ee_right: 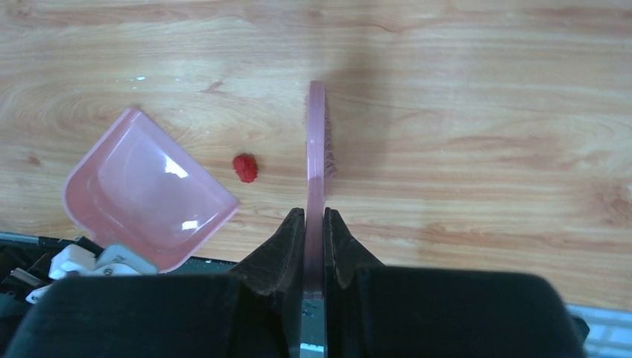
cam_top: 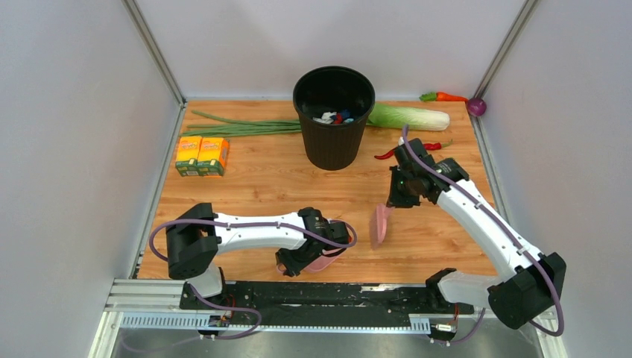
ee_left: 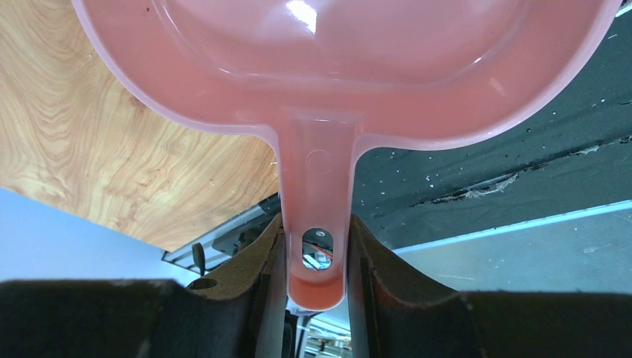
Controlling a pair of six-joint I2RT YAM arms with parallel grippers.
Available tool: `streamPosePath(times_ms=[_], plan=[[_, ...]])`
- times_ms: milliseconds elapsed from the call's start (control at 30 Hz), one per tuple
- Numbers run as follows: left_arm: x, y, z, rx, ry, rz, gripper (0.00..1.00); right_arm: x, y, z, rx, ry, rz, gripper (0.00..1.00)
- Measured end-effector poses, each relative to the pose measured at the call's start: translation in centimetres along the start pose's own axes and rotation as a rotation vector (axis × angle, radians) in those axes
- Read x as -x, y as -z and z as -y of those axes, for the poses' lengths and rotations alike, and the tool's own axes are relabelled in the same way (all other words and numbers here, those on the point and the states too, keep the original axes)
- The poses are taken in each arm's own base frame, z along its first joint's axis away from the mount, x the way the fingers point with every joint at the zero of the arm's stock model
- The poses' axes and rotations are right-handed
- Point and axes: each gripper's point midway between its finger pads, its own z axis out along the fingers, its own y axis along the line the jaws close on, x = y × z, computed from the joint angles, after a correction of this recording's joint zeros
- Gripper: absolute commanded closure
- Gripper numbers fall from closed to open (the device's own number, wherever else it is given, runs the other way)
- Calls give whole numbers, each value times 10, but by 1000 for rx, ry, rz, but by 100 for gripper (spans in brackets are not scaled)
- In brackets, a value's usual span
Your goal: Sweep away the paper scraps from the table
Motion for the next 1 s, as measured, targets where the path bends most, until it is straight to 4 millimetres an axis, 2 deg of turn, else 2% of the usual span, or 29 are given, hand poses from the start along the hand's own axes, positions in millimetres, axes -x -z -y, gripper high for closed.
streamPosePath(times_ms=[267,333,533,667,1000], plan=[[4,-1,-1,5,-29,8,100,-12,-9,-70,121,194,16,100],[5,-1,-1,6,-34,10,100,-22,-10,-89,151,249,5,100],[5,-2,-1,5,-37,13,100,-40,-11,-128,214,347,-22,100],[3,-4,-2,4,-37,14,100,-49,-8,-144,260,371,-47,100],[-9,-3,-5,-3,-36,24,100,-56,3,-157,352,356,-77,100]])
